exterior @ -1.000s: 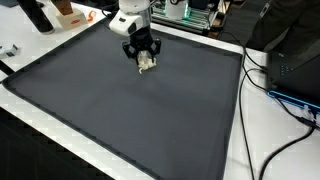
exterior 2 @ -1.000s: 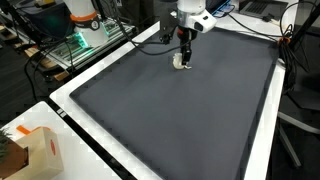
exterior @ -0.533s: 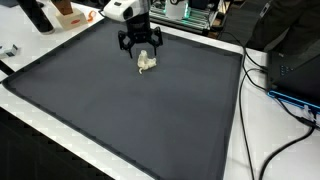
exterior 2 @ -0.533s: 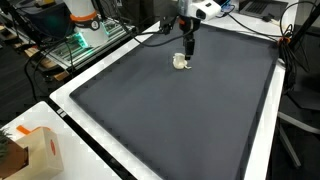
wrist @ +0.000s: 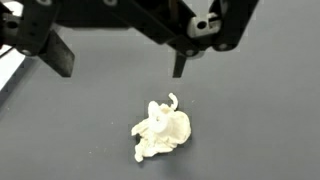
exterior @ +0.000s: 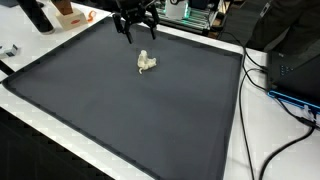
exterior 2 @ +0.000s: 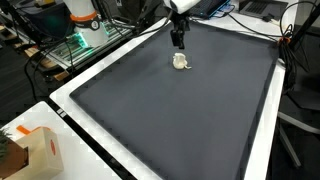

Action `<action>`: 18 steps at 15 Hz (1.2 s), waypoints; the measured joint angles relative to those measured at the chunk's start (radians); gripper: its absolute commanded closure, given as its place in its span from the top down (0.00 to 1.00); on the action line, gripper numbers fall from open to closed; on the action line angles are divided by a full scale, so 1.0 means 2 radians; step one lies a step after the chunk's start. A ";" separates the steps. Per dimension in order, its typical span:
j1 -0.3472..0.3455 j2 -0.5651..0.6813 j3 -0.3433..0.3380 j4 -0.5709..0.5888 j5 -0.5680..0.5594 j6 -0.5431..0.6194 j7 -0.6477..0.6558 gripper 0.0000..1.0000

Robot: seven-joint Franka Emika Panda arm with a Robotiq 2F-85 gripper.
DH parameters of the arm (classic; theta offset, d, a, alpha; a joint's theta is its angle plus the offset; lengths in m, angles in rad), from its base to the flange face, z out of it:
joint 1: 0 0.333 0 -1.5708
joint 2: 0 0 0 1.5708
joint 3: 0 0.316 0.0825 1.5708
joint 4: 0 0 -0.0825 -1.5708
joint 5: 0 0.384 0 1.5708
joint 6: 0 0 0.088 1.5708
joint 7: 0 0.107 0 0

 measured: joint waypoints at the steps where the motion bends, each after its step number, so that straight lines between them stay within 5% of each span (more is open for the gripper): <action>1: -0.005 -0.007 -0.004 -0.010 0.040 0.000 -0.017 1.00; 10: -0.017 -0.005 -0.069 -0.067 0.314 -0.009 -0.091 1.00; 18: -0.023 0.049 -0.107 -0.055 0.349 -0.085 0.009 1.00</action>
